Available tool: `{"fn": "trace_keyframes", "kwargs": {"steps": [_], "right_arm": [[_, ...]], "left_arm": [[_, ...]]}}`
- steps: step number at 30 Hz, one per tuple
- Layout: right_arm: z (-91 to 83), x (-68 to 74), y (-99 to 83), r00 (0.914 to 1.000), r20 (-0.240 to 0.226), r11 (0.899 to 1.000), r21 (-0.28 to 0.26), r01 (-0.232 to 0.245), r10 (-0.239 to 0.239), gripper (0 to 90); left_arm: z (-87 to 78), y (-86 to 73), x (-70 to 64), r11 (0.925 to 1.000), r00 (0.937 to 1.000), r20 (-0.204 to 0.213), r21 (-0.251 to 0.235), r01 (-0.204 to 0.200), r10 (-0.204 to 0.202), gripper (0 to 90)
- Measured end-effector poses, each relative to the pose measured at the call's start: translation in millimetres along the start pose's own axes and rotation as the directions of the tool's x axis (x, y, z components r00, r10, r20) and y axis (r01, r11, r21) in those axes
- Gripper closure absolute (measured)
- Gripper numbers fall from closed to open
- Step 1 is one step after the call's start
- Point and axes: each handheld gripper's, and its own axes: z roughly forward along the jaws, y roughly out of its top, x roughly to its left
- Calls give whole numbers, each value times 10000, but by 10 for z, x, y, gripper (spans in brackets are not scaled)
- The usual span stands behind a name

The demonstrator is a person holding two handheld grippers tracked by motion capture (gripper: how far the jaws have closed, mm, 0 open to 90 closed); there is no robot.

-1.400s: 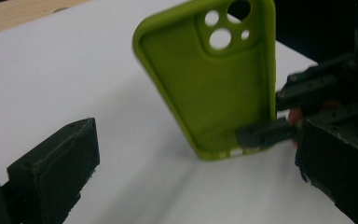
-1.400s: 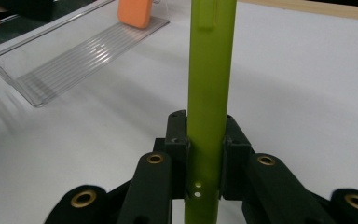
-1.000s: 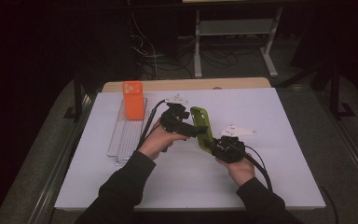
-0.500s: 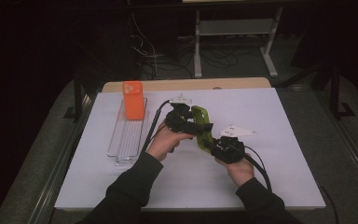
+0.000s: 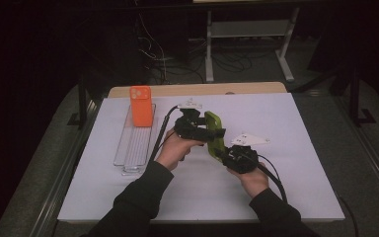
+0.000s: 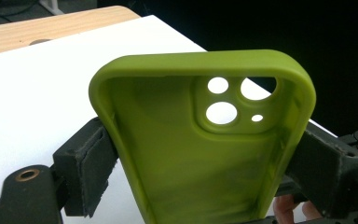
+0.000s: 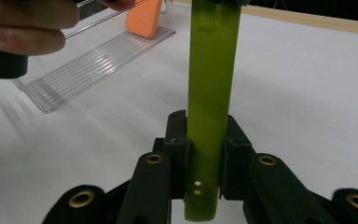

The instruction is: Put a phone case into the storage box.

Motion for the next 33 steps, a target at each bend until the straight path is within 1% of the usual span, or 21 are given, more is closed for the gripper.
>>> {"fn": "trace_keyframes", "kwargs": {"steps": [1, 3, 4, 6, 7, 8, 10, 12, 14, 15, 16, 18, 20, 21, 22, 25, 27, 28, 30, 32, 33], "right_arm": [[1, -1, 1, 10000, -81, 10000, 63, -39, 39, 697], [5, -14, 1, 9999, -136, 9999, 163, 49, -47, 572], [6, -22, 0, 9999, -126, 9997, 243, 24, -21, 530], [-10, -58, -8, 9993, -362, 9991, 424, -64, 79, 450], [-24, -81, -16, 9989, -460, 9988, 483, 111, -88, 411], [-45, -87, -24, 9989, -461, 9977, 656, 158, -128, 368], [-88, -127, -47, 9981, -473, 9962, 760, 435, -399, 303], [-120, -171, -66, 9981, -324, 9938, 970, 545, -515, 224], [-144, -206, -86, 9976, -235, 9908, 1175, 668, -645, 167], [-162, -236, -108, 9971, -177, 9884, 1319, 758, -741, 149], [-171, -252, -124, 9976, -214, 9883, 1365, 683, -660, 130], [-216, -300, -171, 9974, -149, 9876, 1392, 719, -705, 117], [-259, -330, -209, 9967, -153, 9880, 1314, 810, -796, 65], [-284, -353, -236, 9954, -197, 9874, 1264, 951, -933, 23], [-303, -364, -254, 9952, -194, 9864, 1322, 973, -956, 0], [-368, -395, -316, 9951, -81, 9854, 1384, 991, -990, 0], [-408, -421, -351, 9942, -112, 9845, 1386, 1074, -1069, 0], [-423, -432, -368, 9945, -63, 9842, 1428, 1048, -1049, 0], [-447, -459, -392, 9949, -86, 9836, 1497, 1003, -1001, 0], [-461, -480, -414, 9967, -124, 9812, 1752, 812, -803, 0], [-467, -493, -425, 9966, -143, 9785, 1893, 821, -808, 0]], "left_arm": [[-4, 2, 0, 10000, 10000, 25, -4, 9, -9, 151], [-33, 18, 1, 10000, 9999, -134, -28, -85, 85, 154], [-50, 32, 11, 10000, 9999, -126, -39, -75, 75, 154], [-97, 68, 36, 9997, 9994, -227, 18, -262, 262, 155], [-125, 89, 40, 9996, 9990, -332, 94, -282, 285, 155], [-156, 111, 50, 9993, 9985, -419, 122, -349, 354, 156], [-229, 166, 73, 9988, 9969, -625, 182, -464, 475, 156], [-309, 219, 100, 9984, 9946, -892, 274, -503, 526, 156], [-384, 267, 131, 9981, 9928, -1055, 315, -536, 567, 157], [-408, 284, 141, 9982, 9921, -1120, 293, -529, 559, 156], [-451, 309, 156, 9981, 9908, -1229, 302, -532, 565, 157], [-513, 345, 183, 9980, 9890, -1357, 320, -545, 584, 157], [-567, 377, 214, 9983, 9870, -1515, 330, -488, 533, 157], [-596, 393, 233, 9985, 9861, -1587, 312, -450, 494, 156], [-629, 410, 254, 9984, 9845, -1684, 343, -444, 496, 157], [-715, 448, 311, 9986, 9800, -1940, 355, -380, 442, 157], [-790, 476, 370, 9981, 9739, -2212, 449, -411, 501, 157], [-817, 483, 391, 9980, 9727, -2261, 467, -421, 516, 157], [-886, 502, 441, 9987, 9680, -2480, 423, -286, 382, 157], [-950, 518, 489, 9979, 9618, -2690, 523, -374, 502, 157], [-992, 527, 519, 9983, 9585, -2819, 518, -282, 417, 157]]}}
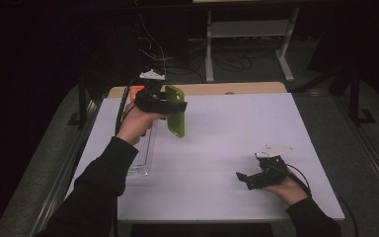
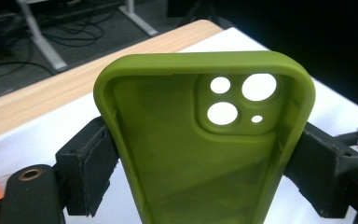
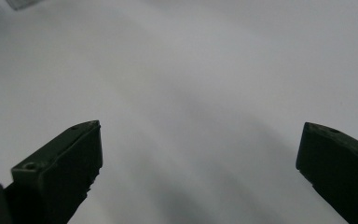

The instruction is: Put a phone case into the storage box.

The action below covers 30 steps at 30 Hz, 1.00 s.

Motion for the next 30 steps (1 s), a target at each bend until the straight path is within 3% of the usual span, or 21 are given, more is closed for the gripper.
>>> {"fn": "trace_keyframes", "kwargs": {"steps": [4, 9, 15, 18, 21, 30], "right_arm": [[-15, -27, -59, 9998, -180, 9990, 436, 67, -59, 0], [-4, -48, -84, 9990, -408, 9975, 670, 212, -185, 0], [20, -25, -78, 9984, -470, 9963, 778, 363, -327, 0], [24, -28, -78, 9980, -459, 9962, 738, 460, -427, 0], [16, -18, -71, 9987, -462, 9967, 763, 261, -226, 0], [16, -19, -71, 9987, -457, 9967, 763, 261, -226, 0]], "left_arm": [[-96, 7, 146, 9999, 9982, -591, 5, 116, -115, 157], [-215, 13, 321, 9993, 9916, -1245, 93, 367, -352, 157], [-304, 19, 483, 9983, 9782, -2015, 167, 550, -505, 157], [-324, 9, 568, 9972, 9671, -2457, 183, 728, -661, 157], [-316, -7, 629, 9947, 9550, -2828, 236, 997, -890, 157], [-193, -30, 791, 9857, 9054, -3983, 166, 1676, -1472, 156]]}}
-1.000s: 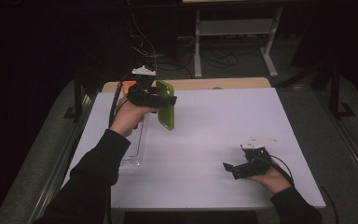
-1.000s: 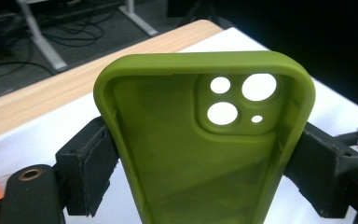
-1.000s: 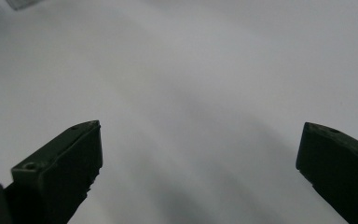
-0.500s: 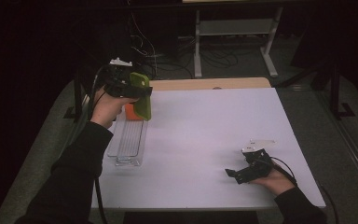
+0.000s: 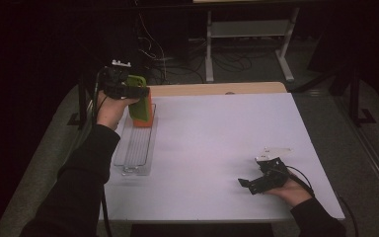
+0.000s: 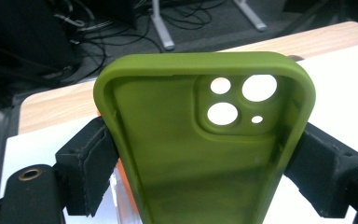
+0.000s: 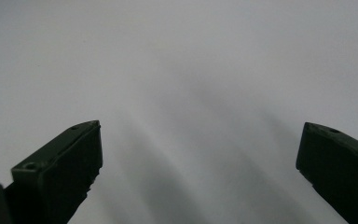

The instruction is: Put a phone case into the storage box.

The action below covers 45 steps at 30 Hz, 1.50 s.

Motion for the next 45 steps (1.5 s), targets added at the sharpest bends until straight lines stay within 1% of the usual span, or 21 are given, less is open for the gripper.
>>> {"fn": "trace_keyframes", "kwargs": {"steps": [2, 4, 5, 9, 11, 16, 20, 23, 24, 27, 28, 32, 35, 36, 37, 38, 39, 42, 43, 44, 45], "right_arm": [[-1, 0, 0, 10000, 27, 10000, -8, 28, -28, 0], [-1, -8, 0, 9997, 64, 9997, -67, 253, -253, 0], [0, -3, 2, 9998, 33, 9997, -103, 213, -212, 0], [-3, 8, 3, 9999, -6, 9998, -99, 150, -150, 0], [-5, 10, 5, 9999, -3, 9999, -116, 122, -122, 0], [-6, 7, 3, 9998, -28, 9998, -120, 179, -180, 0], [-7, 13, 4, 9999, -44, 9999, -92, 132, -132, 0], [-5, 13, 2, 9999, -27, 9999, -76, 153, -153, 0], [-4, 9, 1, 9998, -30, 9997, -94, 212, -212, 0], [-2, 14, 2, 9998, -18, 9998, -67, 173, -173, 0], [-2, 10, 2, 9997, 5, 9997, -29, 247, -247, 0], [1, 10, 3, 9997, 10, 9997, 8, 256, -256, 0], [0, 9, 2, 9997, -10, 9997, -12, 233, -233, 0], [1, 10, 1, 9997, -14, 9997, -29, 228, -228, 0], [2, 9, -1, 9997, -20, 9997, -33, 253, -253, 0], [1, 10, 0, 9997, -19, 9997, -27, 242, -242, 0], [-1, 10, 0, 9996, -3, 9996, 17, 265, -265, 0], [0, 13, 0, 9997, -17, 9997, 30, 239, -239, 0], [0, 14, 0, 9998, -27, 9998, 30, 210, -210, 0], [2, 12, 0, 9997, -31, 9997, 24, 230, -230, 0], [3, 11, -1, 9997, -42, 9997, 16, 226, -226, 0]], "left_arm": [[41, -5, 0, 9999, 9995, -301, 133, 46, -42, 156], [87, -10, 3, 9997, 9987, -496, 220, 75, -64, 156], [111, -14, -2, 9996, 9980, -608, 215, 180, -167, 156], [208, -47, -15, 9987, 9963, -824, 410, 286, -252, 156], [258, -72, -21, 9983, 9946, -968, 416, 412, -370, 155], [393, -161, 11, 9962, 9909, -1226, 608, 629, -551, 155], [474, -220, 17, 9956, 9912, -1181, 655, 676, -596, 153], [528, -272, 30, 9953, 9900, -1337, 790, 561, -452, 152], [548, -286, 33, 9953, 9896, -1326, 715, 647, -548, 152], [582, -309, 48, 9959, 9890, -1379, 650, 629, -534, 152], [596, -314, 47, 9955, 9889, -1388, 704, 638, -535, 151], [644, -343, 31, 9959, 9882, -1476, 738, 530, -416, 150], [678, -358, 23, 9967, 9860, -1612, 627, 523, -416, 149], [681, -360, 30, 9969, 9866, -1606, 676, 413, -300, 148], [696, -367, 22, 9965, 9852, -1664, 638, 534, -421, 148], [705, -371, 28, 9969, 9851, -1689, 657, 442, -326, 147], [717, -375, 25, 9967, 9849, -1689, 644, 503, -388, 147], [740, -396, 23, 9967, 9834, -1778, 653, 482, -359, 145], [747, -402, 28, 9963, 9835, -1790, 759, 401, -259, 144], [762, -411, 28, 9959, 9826, -1839, 798, 421, -268, 143], [782, -419, 25, 9948, 9802, -1958, 888, 490, -308, 141]]}}
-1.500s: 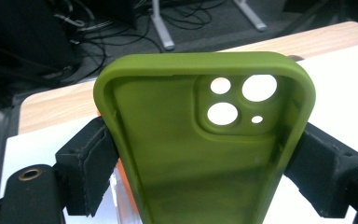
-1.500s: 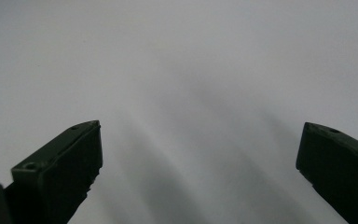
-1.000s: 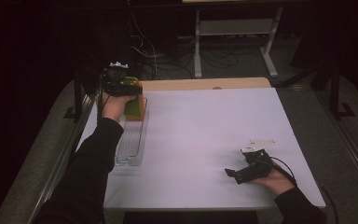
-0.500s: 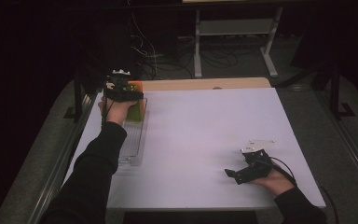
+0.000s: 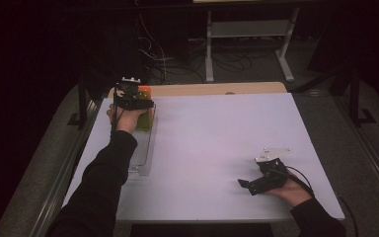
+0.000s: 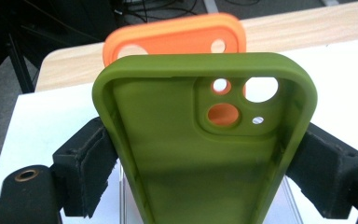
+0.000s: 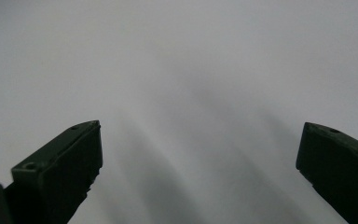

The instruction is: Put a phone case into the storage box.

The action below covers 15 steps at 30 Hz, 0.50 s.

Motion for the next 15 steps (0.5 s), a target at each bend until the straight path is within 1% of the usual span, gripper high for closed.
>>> {"fn": "trace_keyframes", "kwargs": {"steps": [1, 2, 3, 6, 9, 10, 11, 12, 13, 15], "right_arm": [[0, 0, 0, 10000, -9, 10000, 9, -4, 4, 0], [-1, 1, 1, 10000, 10, 10000, 17, 5, -5, 0], [-1, 3, 1, 10000, 10, 10000, 24, -10, 10, 0], [0, 5, 1, 10000, -8, 10000, 16, -3, 3, 0], [4, 1, 1, 10000, -13, 10000, -1, 20, -20, 0], [5, 2, 1, 10000, -8, 10000, -5, 23, -23, 0], [4, 3, 0, 10000, -7, 10000, 6, 11, -11, 0], [4, 4, 0, 10000, -17, 10000, 15, -1, 1, 0], [4, 3, 0, 10000, -18, 10000, 20, 21, -20, 0], [5, 4, 0, 10000, -24, 10000, 32, 16, -16, 0]], "left_arm": [[15, -8, 3, 10000, 10000, 29, 8, -5, 5, 138], [17, -8, 14, 9999, 9999, -7, -31, -102, 102, 137], [20, -9, 8, 10000, 10000, 23, -42, 37, -37, 137], [30, -9, 6, 10000, 10000, 43, -77, 31, -30, 134], [40, -8, 14, 10000, 10000, 88, -83, 47, -46, 114], [38, -4, 25, 10000, 10000, 76, -98, -9, 10, 103], [37, -5, 25, 9999, 9999, 119, -125, 111, -109, 96], [36, -3, 35, 9998, 9997, 224, -167, 74, -70, 96], [36, -1, 39, 9999, 9997, 225, -162, 39, -35, 92], [40, -4, 44, 9997, 9994, 341, -220, 75, -68, 90]]}}
